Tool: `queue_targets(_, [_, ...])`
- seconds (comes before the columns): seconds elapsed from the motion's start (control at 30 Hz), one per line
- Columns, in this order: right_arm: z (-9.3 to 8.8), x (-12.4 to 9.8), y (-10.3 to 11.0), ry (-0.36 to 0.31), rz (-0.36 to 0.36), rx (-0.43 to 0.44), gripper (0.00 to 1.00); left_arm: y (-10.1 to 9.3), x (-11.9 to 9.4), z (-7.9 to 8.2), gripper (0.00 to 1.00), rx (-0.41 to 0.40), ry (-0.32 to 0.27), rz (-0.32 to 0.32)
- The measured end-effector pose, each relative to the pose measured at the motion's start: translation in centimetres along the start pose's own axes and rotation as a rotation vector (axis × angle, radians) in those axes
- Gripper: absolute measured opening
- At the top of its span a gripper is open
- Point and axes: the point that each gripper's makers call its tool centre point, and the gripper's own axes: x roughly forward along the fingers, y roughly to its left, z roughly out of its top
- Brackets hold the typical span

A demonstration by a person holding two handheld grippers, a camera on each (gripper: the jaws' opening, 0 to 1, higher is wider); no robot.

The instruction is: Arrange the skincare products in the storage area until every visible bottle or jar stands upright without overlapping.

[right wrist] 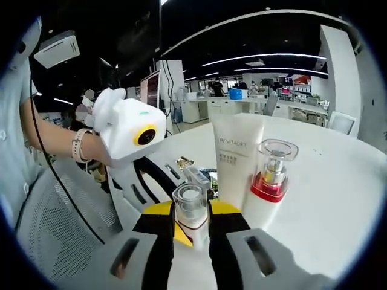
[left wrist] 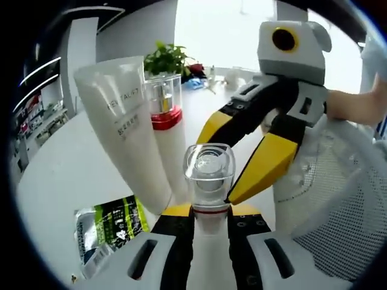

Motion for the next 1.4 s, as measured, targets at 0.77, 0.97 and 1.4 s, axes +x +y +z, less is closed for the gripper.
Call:
queue_targets(0.77, [-1.8,-1.0,-0.6,0.072,0.006,0.005,0.28,0.4,-0.4,-0.9,0.28,0.059,0.022,0.015])
queue_targets(0.97, [-4.0,-1.6,-1.3,0.187,0.008,-0.074,0.25,0.2,-1.3,-1.6,0.25,0.033,0.054,0.032])
queue_targets(1.4, [-6.3,0.2,-0.6,0.327,0.118,-0.115,0.17,-0.7,-1.1,-3.2,0.13,-0.025,0.146,0.030])
